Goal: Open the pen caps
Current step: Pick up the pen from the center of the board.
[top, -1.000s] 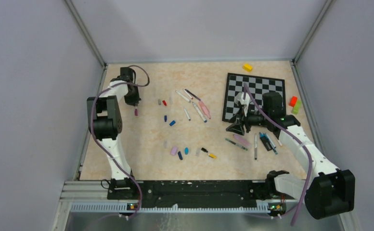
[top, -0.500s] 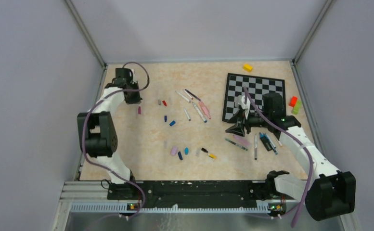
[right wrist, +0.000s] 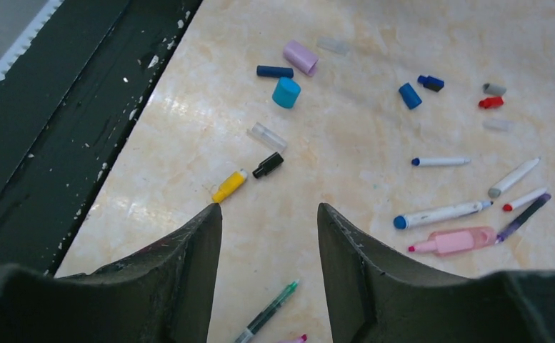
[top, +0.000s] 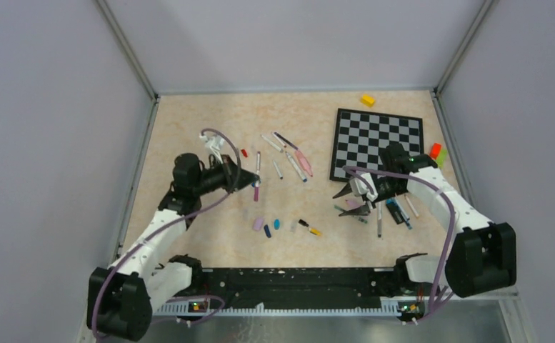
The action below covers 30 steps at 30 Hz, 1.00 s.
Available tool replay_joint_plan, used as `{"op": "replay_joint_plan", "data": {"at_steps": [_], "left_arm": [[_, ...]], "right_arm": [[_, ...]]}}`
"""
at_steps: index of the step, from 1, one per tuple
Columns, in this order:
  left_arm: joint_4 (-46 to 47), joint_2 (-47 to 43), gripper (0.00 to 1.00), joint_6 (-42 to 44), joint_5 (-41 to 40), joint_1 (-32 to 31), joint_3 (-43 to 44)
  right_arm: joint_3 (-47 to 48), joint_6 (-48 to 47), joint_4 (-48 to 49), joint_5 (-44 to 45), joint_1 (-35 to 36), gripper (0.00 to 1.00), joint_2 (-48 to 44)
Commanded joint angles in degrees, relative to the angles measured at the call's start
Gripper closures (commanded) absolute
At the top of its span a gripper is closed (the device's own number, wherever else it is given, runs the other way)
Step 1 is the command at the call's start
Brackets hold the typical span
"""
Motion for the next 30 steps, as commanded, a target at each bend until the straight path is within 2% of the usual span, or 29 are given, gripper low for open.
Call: {"op": "replay_joint_plan", "data": {"at_steps": [1, 2, 3, 7, 13, 20, 30], "left_arm": [[19.3, -6.0, 1.0, -10.0, -0.4, -11.4, -5.6], [21.1, -7.5, 1.0, -10.0, -2.7, -13.9, -6.9], [22.3, -8.5, 1.0, -10.1, -5.0, -16.1, -8.0], [26.4, -8.2, 1.0, -11.9, -9.2, -21.8, -10.6], [31.9, 1.3, 1.0, -14.6, -9.0, -28.6, -8.9], [27.4, 11.1, 1.0, -12.8, -8.1, -33.5, -0.5], [23.9, 19.7, 1.0, -13.0, -5.6, -36.6, 5.6]], "right_arm": [[8.6, -29.7, -20.2, -3.2, -0.1, 0.51, 5.6], [10.2, -35.8, -22.8, -0.7, 0.2, 0.51, 6.3], [11.9, -37.1, -23.4, 0.5, 0.5, 0.51, 6.5], [18.8, -28.9, -19.1, 0.8, 1.2, 0.51, 5.1], [21.0, -13.6, -5.6, 9.0, 8.4, 0.51, 2.4], [27.7, -12.9, -7.4, 21.9, 15.2, 0.51, 4.6], [24.2, -12.6, -3.1, 37.6, 25.3, 0.52, 5.4]]}}
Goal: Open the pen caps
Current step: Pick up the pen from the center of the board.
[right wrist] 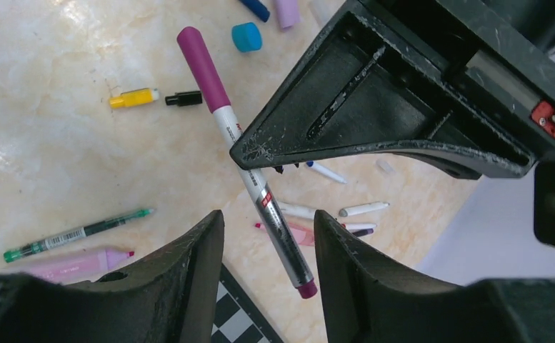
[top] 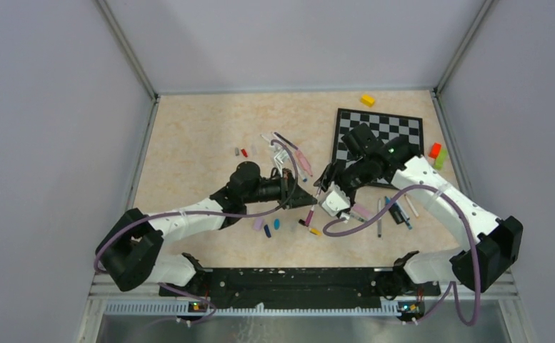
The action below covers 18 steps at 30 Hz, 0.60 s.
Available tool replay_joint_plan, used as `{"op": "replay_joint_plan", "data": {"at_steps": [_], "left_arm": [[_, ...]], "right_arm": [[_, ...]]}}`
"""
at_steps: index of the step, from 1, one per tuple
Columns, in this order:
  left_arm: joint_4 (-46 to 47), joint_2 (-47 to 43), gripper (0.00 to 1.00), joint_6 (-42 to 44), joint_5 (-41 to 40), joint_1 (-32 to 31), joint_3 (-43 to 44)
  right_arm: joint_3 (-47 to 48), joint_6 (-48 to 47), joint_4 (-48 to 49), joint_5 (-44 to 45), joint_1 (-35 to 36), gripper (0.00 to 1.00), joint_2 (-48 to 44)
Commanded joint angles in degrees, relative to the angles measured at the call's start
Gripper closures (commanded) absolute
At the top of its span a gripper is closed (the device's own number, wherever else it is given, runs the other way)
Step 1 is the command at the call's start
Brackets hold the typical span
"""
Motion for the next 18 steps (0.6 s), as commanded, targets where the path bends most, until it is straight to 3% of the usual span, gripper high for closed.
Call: {"op": "replay_joint_plan", "data": {"at_steps": [1, 10, 13, 15, 18], "left_arm": [[-1.1, 2.1, 1.0, 0.5, 2.0, -0.6, 3.6], [-1.0, 3.7, 1.0, -0.2, 4.3, -0.8, 5.7], [-0.8, 3.3, 1.0, -0.6, 4.2, -0.8, 5.1], [-0.7, 2.4, 1.0, -0.5, 3.1, -0.8, 4.4], [-1.4, -0.3, 0.89, -0.2, 0.4, -0.8, 3.5]], "right_arm": [[-0.5, 0.1, 2.0, 8.1, 3.0, 0.52, 0.6], [-6.7, -2.0, 4.9, 14.7, 6.7, 0.62, 0.8], [-7.2, -1.2, 5.8, 15.0, 7.0, 0.77, 0.6], [-7.5, -0.6, 6.2, 14.9, 7.0, 0.99, 0.4], [-8.1, 0.2, 6.1, 13.2, 7.0, 1.0, -0.5]]}}
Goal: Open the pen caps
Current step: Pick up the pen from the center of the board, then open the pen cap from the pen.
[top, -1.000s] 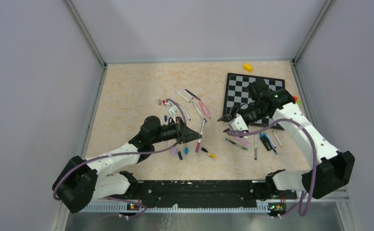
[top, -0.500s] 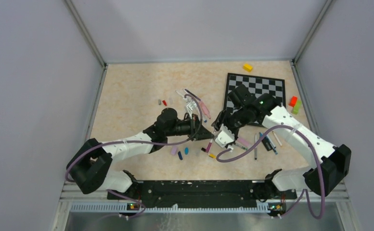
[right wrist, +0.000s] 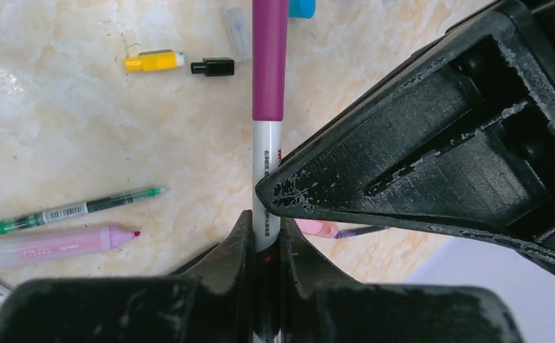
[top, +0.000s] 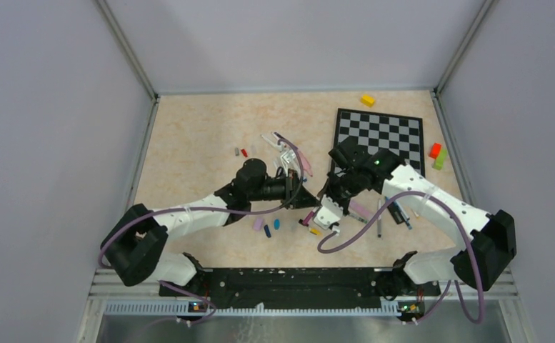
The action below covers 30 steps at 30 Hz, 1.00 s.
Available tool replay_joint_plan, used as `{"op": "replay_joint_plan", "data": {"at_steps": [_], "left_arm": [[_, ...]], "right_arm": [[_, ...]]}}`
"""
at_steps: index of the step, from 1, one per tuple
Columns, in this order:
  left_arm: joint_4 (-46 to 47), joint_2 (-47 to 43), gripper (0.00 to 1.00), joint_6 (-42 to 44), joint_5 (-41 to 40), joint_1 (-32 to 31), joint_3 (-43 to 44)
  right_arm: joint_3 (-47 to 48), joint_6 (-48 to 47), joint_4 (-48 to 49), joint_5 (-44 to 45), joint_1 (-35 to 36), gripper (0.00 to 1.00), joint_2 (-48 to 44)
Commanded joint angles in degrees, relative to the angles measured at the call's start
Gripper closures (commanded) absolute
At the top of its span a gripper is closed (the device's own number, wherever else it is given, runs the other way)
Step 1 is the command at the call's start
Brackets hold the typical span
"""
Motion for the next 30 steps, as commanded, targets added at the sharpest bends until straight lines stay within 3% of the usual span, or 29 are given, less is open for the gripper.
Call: {"op": "replay_joint_plan", "data": {"at_steps": [1, 4, 6, 9, 10, 13, 15, 21, 24, 30], "left_arm": [[2.4, -5.0, 0.85, 0.3, -2.9, 0.0, -0.3], [1.1, -10.0, 0.63, 1.9, -6.8, 0.0, -1.5], [-1.0, -15.8, 0.42, 3.5, -12.4, 0.0, -2.9], [-3.0, -24.4, 0.08, 5.0, -20.8, 0.0, -7.1], [-2.6, -27.4, 0.02, 4.2, -23.0, 0.0, -9.2], [1.1, -34.8, 0.01, 1.3, -27.5, 0.0, -16.1], [4.3, -38.1, 0.01, -1.3, -28.0, 0.1, -20.1], [13.6, -38.0, 0.01, -4.5, -25.1, 0.1, -24.6], [16.1, -33.0, 0.01, -4.6, -22.0, 0.0, -22.0], [17.5, -20.5, 0.02, -5.0, -22.9, -1.1, -15.6]], "right_arm": [[-1.4, 1.2, -0.3, -0.9, 0.4, 1.0, -1.4], [-3.7, 3.5, 0.2, -3.7, -0.3, 1.0, -2.7], [-6.0, 6.7, 1.7, -7.0, -1.6, 1.0, -4.2], [-10.0, 15.0, 5.6, -17.5, -6.2, 1.0, -7.3], [-11.7, 17.5, 6.9, -22.2, -8.4, 1.0, -8.3], [-16.9, 29.4, 14.5, -32.6, -14.0, 1.0, -11.7], [-20.8, 45.0, 23.5, -38.7, -17.4, 1.0, -13.5], [-38.9, 105.8, 75.8, -48.4, -23.1, 1.0, -15.6], [-40.5, 116.6, 83.6, -46.4, -23.1, 1.0, -14.7], [-41.2, 122.7, 86.6, -44.3, -23.1, 1.0, -14.7]]}}
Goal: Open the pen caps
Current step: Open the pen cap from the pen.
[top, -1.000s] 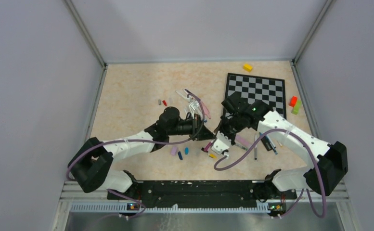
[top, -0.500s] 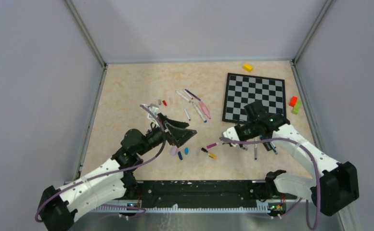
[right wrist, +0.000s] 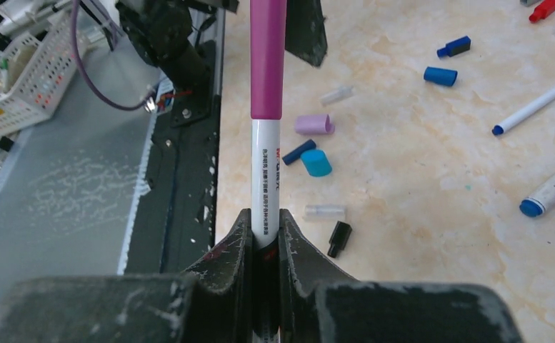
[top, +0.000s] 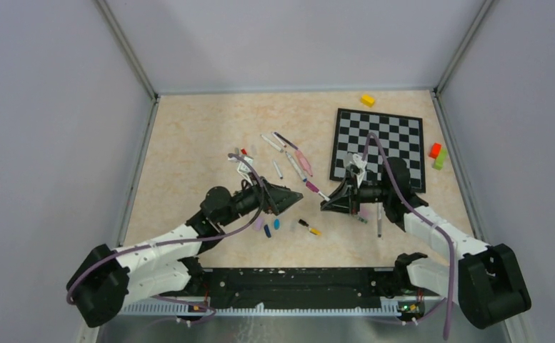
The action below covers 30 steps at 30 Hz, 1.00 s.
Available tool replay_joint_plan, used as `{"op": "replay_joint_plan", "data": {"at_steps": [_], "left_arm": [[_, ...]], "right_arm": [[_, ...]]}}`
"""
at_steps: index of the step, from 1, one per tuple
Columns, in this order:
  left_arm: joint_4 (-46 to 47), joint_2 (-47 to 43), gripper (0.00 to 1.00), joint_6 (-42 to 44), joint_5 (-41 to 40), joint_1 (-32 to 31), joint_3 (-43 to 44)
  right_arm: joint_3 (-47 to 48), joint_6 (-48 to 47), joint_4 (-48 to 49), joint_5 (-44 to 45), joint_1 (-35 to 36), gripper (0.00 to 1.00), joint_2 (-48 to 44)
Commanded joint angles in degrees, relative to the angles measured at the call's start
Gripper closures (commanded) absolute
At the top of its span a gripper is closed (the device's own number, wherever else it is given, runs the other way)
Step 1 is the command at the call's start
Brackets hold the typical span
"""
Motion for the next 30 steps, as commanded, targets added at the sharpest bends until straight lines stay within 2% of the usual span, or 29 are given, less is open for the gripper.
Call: {"op": "replay_joint_plan", "data": {"at_steps": [1, 4, 13, 21, 30], "left_arm": [[6.6, 6.3, 0.02, -0.7, -1.6, -1.3, 5.0], [9.5, 10.2, 0.06, -0.3, -3.0, -2.1, 6.7], [16.4, 18.1, 0.23, -1.4, -0.1, -3.4, 9.5], [18.5, 20.7, 0.46, -1.8, -0.2, -4.1, 10.7], [18.7, 20.5, 0.53, -1.9, -0.6, -4.2, 10.0]], "right_arm": [[-0.1, 14.1, 12.8, -1.7, -0.2, 1.0, -0.6], [-0.1, 14.1, 12.1, -1.1, -0.1, 1.0, 0.0], [0.5, 13.7, 10.7, -0.3, 0.4, 1.0, 2.0], [0.8, 11.8, 8.2, 1.2, 1.2, 1.0, 3.3], [0.8, 10.8, 7.4, 1.4, 2.2, 1.0, 4.5]]}}
